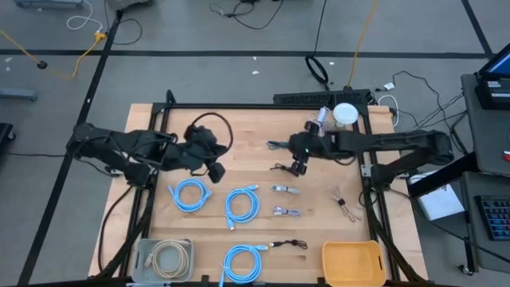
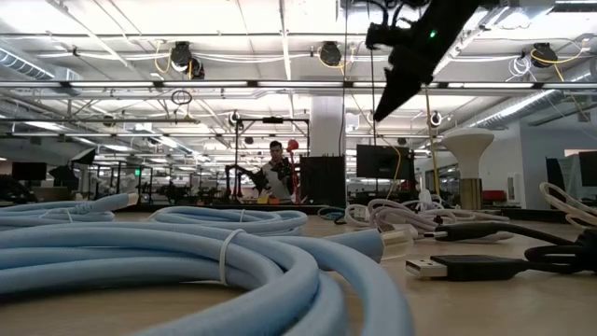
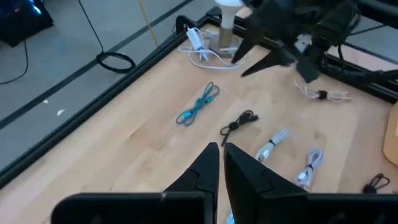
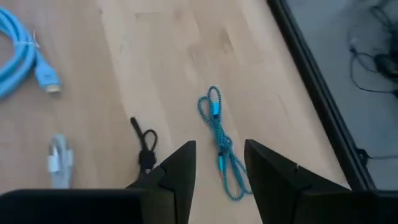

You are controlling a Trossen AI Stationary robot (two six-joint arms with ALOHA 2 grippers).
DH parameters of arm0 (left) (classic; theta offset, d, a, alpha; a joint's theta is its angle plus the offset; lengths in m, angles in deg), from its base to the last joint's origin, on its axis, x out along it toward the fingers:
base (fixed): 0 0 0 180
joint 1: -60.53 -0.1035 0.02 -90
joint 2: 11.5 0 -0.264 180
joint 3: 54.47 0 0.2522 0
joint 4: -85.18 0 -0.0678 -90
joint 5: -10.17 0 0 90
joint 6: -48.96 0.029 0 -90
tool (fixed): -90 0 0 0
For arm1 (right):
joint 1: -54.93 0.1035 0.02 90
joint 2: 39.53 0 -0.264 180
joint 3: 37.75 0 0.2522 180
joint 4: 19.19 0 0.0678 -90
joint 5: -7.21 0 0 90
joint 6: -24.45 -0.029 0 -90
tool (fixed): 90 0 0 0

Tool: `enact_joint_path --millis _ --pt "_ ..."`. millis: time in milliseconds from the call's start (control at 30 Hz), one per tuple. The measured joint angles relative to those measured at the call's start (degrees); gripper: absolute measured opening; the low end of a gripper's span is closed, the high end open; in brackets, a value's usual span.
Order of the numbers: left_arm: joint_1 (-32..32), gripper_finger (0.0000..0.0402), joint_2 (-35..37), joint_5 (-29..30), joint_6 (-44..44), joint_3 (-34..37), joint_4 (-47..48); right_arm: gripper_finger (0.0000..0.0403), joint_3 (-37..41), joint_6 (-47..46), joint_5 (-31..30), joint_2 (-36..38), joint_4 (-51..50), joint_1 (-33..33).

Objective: Pick & Place USB Port
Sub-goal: Put the blue patterned charger cable into the yellow bin

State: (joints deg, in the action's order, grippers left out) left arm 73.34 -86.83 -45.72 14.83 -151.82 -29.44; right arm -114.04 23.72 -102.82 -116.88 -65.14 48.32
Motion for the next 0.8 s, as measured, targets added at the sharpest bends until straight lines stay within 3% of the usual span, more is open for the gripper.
enact_joint_path --millis 200,400,800 --pt "-0.87 0.0024 -0.43 0.42 -0.4 0.0 -1.96 0.013 2.94 4.85 9.59 -5.45 4.69 -8.45" --pt "-1.22 0.0024 0.07 0.33 0.63 0.0 -0.65 0.013 5.09 8.31 12.07 -11.17 8.67 -11.46" --pt "-1.61 0.0024 0.09 -0.7 -0.9 0.0 3.26 0.013 5.28 11.62 15.67 -18.99 16.09 -11.32"
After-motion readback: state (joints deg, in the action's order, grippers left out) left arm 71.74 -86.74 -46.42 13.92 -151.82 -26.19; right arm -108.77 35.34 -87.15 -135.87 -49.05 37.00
